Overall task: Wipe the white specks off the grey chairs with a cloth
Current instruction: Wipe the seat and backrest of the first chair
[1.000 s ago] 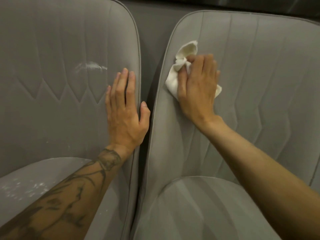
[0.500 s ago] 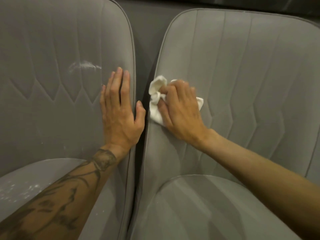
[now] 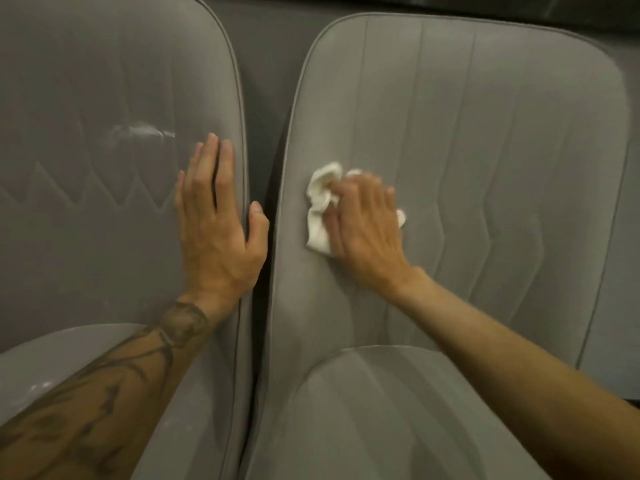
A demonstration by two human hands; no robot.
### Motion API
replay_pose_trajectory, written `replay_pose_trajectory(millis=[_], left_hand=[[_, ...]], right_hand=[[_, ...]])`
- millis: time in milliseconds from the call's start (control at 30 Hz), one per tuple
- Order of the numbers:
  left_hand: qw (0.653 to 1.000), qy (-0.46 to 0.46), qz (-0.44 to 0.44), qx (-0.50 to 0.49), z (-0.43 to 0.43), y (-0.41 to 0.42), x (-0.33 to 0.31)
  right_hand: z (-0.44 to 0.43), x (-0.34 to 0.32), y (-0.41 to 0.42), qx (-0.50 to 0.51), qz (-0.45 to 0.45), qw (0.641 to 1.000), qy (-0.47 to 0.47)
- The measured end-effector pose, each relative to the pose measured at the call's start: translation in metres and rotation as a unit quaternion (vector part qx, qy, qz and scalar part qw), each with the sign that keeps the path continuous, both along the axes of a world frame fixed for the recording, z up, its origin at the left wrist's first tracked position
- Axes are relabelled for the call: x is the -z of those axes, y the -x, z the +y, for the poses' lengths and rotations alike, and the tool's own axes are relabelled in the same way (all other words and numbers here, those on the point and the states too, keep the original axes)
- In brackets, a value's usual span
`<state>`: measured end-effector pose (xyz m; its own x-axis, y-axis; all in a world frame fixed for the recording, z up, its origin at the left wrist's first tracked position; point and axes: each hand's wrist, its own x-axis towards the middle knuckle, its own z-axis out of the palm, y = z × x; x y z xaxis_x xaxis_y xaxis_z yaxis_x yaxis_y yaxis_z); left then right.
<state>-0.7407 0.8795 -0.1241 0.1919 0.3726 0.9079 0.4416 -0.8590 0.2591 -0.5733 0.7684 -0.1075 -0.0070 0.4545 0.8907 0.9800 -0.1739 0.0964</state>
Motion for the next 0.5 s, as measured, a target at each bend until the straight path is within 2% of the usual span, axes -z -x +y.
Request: replay_pose_trajectory(millis=[67,167,233,300,367,433,500], left_hand=[[1.0,0.003,0.0,0.005,-0.001,0.0,-0.001],[1.0,0.001,0.001,0.004,-0.001,0.0,-0.001],[1.0,0.001,0.001,0.002,-0.002,0.0,-0.001],[1.0,0.0,0.001,0.002,-0.002,0.0,-0.001],[1.0,-0.002,0.0,0.004,-0.001,0.001,-0.001],[1.0,-0.004,-0.004,0.008,-0.001,0.0,-0.001],[1.0,-0.008,-0.008,0.008,-0.001,-0.001,0.0]], right_hand=[[0.008,-0.027,-0.024,0.061,-0.01,0.996,-0.057],[0.019,-0.026,-0.022,0.069,0.078,0.984,-0.145],[0.017,0.011,-0.006,0.047,0.096,0.985,-0.137],[0.003,0.046,0.005,0.007,0.058,0.995,-0.08],[-0.01,0.047,-0.007,-0.007,-0.008,1.0,-0.024],[-0.011,0.018,-0.034,0.05,-0.037,0.997,-0.044],[-0.005,-0.018,-0.057,0.112,0.007,0.986,-0.127]])
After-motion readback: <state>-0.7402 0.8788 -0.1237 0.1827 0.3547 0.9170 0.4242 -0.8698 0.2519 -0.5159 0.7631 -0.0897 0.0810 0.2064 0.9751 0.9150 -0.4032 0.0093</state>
